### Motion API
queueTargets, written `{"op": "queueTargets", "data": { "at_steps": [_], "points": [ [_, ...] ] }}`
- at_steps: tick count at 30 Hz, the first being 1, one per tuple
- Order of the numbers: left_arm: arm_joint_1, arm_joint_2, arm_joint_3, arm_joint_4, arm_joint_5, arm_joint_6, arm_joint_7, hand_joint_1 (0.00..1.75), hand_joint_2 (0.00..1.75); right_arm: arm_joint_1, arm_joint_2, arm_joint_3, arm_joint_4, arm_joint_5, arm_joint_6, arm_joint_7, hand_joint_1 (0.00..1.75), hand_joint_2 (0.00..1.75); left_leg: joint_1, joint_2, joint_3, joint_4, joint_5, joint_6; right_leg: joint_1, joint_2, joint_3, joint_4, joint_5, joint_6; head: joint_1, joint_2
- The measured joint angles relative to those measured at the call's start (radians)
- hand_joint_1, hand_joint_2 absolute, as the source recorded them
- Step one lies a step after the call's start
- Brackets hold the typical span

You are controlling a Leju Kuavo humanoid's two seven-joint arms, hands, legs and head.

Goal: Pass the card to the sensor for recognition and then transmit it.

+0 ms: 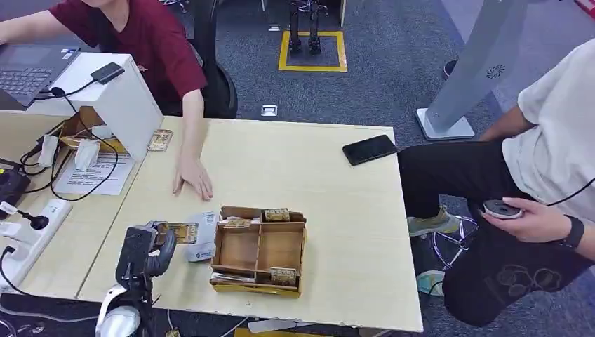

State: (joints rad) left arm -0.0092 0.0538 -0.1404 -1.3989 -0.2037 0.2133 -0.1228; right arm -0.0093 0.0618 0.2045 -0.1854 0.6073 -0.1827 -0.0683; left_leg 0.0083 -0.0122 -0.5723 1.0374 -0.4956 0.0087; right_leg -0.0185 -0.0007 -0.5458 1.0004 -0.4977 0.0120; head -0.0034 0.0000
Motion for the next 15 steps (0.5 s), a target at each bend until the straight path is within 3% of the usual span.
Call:
{"op": "queueTargets", "data": {
  "at_steps": [7, 15],
  "points": [
    [-0.027, 0.005, -0.030, 0.052, -0.011, 0.006, 0.004, 1.75, 1.75, 0.000, 0.001, 0.000, 0.000, 0.000, 0.000, 0.003, 0.00, 1.75, 0.000, 0.000, 0.000, 0.000, 0.000, 0.000, 0.000, 0.000, 0.000, 0.000, 0.000, 0.000, 0.000, 0.000],
    [-0.089, -0.006, -0.050, 0.178, -0.080, 0.100, 0.029, 1.75, 1.75, -0.002, 0.004, 0.001, 0.000, 0.014, 0.011, 0.016, 0.00, 1.75, 0.000, 0.000, 0.000, 0.000, 0.000, 0.000, 0.000, 0.000, 0.000, 0.000, 0.000, 0.000, 0.000, 0.000]
  ]
}}
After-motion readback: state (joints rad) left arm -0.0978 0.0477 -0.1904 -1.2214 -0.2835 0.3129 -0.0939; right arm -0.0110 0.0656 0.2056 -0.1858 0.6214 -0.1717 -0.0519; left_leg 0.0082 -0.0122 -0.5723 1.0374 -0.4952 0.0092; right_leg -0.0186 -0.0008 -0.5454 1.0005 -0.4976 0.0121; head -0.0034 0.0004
